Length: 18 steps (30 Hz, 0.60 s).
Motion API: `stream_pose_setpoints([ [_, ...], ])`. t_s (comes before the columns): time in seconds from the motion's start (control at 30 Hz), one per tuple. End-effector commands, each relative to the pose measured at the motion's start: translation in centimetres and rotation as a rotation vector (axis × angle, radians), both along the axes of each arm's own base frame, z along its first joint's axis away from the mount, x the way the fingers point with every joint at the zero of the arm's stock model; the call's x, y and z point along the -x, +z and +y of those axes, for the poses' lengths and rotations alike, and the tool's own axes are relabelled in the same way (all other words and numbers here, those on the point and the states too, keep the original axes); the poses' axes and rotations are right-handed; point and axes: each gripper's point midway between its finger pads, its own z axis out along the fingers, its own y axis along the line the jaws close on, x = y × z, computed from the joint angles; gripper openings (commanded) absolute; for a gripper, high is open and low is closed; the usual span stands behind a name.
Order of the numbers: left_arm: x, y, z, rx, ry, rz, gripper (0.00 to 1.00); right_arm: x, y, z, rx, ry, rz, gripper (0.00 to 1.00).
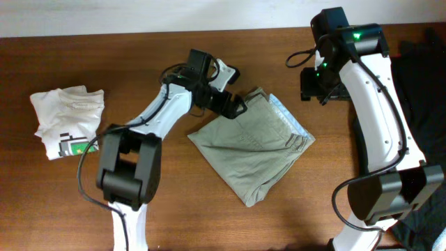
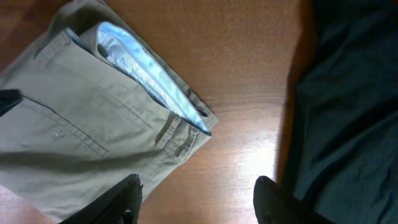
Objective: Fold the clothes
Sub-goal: 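Grasp the folded trousers with the left gripper and place them top-left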
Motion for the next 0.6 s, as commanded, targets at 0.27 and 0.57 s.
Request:
stream_pose_setpoints([
  [0.27,5.6,-7.9,-3.8,0.088,-0.137,0.281,0.63,0.7,1.0,-0.1,-0.007,-0.005,-0.003,0.57],
  [0.57,4.0,-6.2,-3.5,0.102,-0.12,0.245,0.01,0.8,1.0,-0.1,-0.006,-0.005,0.001,0.57],
])
